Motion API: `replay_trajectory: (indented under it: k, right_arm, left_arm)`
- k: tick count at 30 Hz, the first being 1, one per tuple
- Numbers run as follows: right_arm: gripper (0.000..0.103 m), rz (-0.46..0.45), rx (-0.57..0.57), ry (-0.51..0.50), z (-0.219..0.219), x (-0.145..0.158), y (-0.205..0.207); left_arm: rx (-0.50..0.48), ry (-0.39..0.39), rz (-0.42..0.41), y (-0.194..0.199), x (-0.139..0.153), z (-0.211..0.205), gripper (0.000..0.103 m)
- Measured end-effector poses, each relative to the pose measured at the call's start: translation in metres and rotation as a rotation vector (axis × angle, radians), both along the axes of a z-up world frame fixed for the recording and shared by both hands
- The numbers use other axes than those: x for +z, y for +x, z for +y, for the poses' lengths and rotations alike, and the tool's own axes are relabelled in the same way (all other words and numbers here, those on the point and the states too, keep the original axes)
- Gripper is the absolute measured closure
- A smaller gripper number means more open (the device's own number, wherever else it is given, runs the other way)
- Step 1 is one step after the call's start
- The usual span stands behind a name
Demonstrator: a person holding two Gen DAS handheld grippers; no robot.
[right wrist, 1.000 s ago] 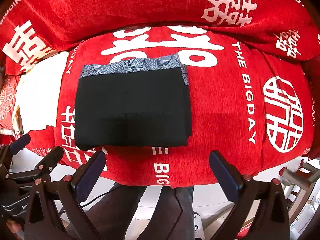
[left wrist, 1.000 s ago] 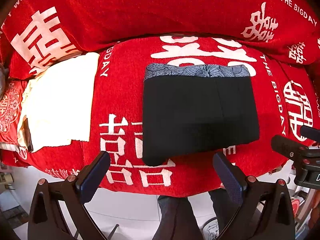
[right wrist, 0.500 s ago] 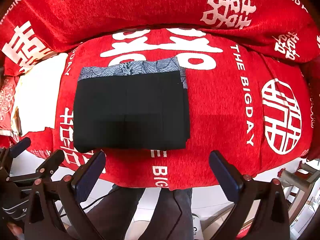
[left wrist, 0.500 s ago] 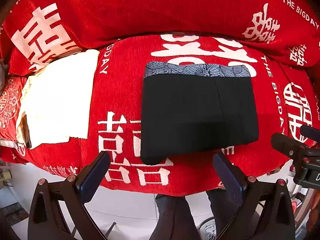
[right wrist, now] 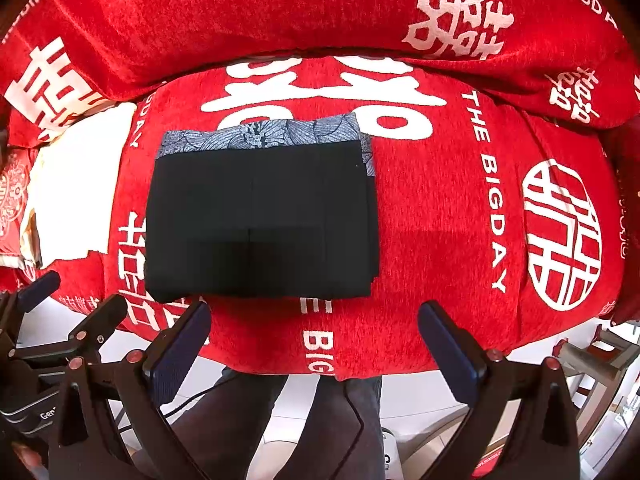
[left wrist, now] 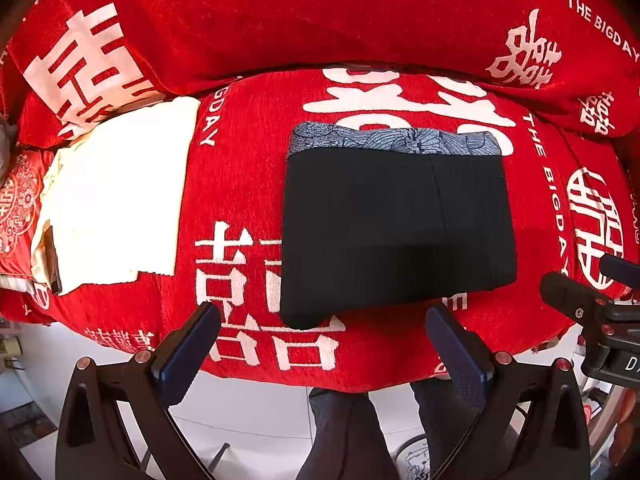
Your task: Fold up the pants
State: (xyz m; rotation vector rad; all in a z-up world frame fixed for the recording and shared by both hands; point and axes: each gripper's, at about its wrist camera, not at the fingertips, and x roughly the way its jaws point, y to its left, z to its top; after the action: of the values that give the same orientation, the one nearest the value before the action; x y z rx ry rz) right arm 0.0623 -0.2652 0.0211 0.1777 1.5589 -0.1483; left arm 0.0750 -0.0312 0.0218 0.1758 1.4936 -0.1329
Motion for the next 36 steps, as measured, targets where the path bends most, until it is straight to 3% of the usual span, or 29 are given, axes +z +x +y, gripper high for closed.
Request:
replay_trajectory:
  k: [36]
  right_arm:
    - [0.0,0.001,0.005,-0.001,-0.0013,-0.0004,0.0]
  left_arm:
    - [0.017,0.01,0.003,-0.0017,0.0009,0.0006,0.0]
